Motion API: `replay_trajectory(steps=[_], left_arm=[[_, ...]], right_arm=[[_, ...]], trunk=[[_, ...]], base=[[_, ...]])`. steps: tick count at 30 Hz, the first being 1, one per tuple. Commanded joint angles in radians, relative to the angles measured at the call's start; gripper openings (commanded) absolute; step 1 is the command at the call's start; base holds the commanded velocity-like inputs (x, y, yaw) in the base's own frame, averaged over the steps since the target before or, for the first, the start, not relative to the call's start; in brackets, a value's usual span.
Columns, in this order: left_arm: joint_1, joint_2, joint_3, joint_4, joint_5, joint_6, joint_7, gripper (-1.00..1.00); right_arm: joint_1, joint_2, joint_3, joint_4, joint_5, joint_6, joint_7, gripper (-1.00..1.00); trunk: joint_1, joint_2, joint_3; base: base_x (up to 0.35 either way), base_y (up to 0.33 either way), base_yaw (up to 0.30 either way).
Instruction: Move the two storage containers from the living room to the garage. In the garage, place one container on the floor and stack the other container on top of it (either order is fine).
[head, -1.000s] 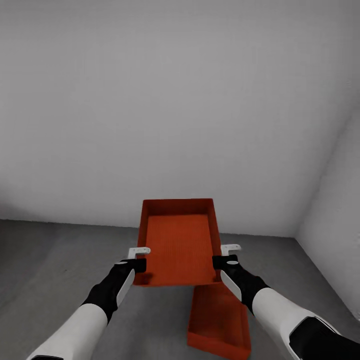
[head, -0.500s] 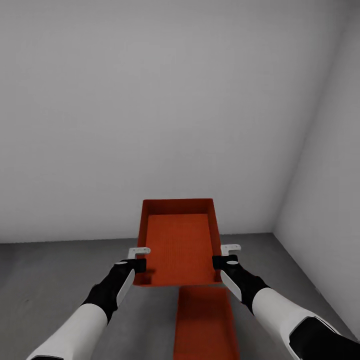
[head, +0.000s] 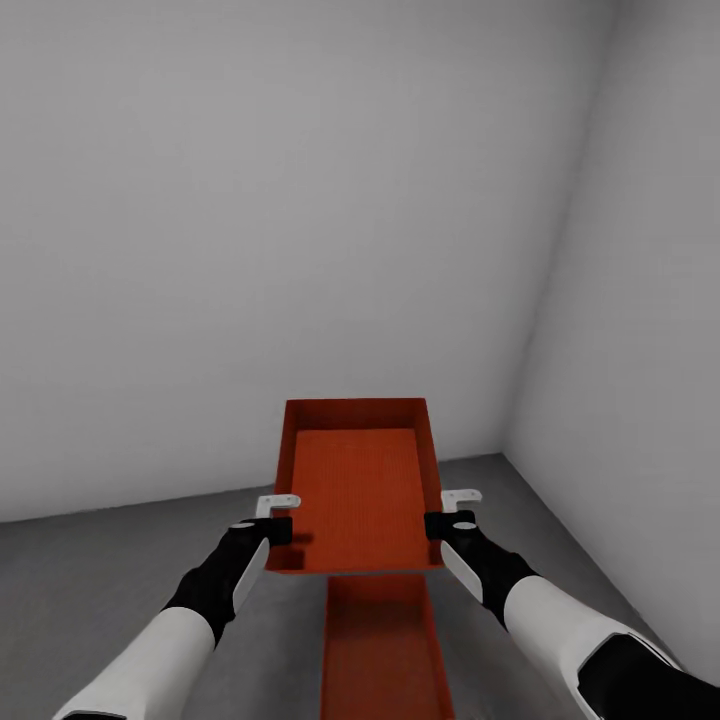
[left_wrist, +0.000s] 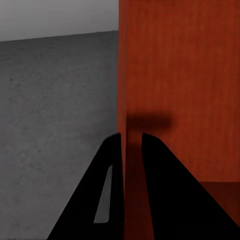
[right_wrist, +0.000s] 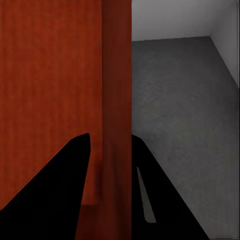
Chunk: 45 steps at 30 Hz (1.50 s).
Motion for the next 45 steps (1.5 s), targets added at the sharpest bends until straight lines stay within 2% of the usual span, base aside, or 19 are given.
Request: replay_trajectory(steps=[1,6,19,45], left_arm=[[-0.001,0.002,-0.010,-0.004,0.032,0.003,0.009,-1.00],[-0.001,0.001,-0.006,-0.003,0.033,0.005,0.009,-1.00],[-0.001,0.002,-0.005,-0.001,0.034,0.003,0.012,-1.00],[-0.001,0.002,-0.003,-0.001,0.034,0.001,0.013,-1.00]], right_arm=[[-0.001,-0.022,0.030,0.071,-0.026,0.004,-0.006,-1.00],[-0.001,-0.021,0.030,0.071,-0.026,0.004,-0.005,-1.00],[-0.001,-0.022,0.030,0.071,-0.026,0.004,-0.006,-1.00],[-0.001,-0.020,0.031,0.071,-0.026,0.004,-0.006,-1.00]], trunk=[[0.001,-0.003,-0.002],[0.001,-0.003,-0.002],[0.001,-0.003,-0.002],[0.001,-0.003,-0.002]], base=[[0.000,0.000,-0.285],[0.022,-0.009,-0.202],[0.143,-0.168,-0.008],[0.006,-0.005,0.000]])
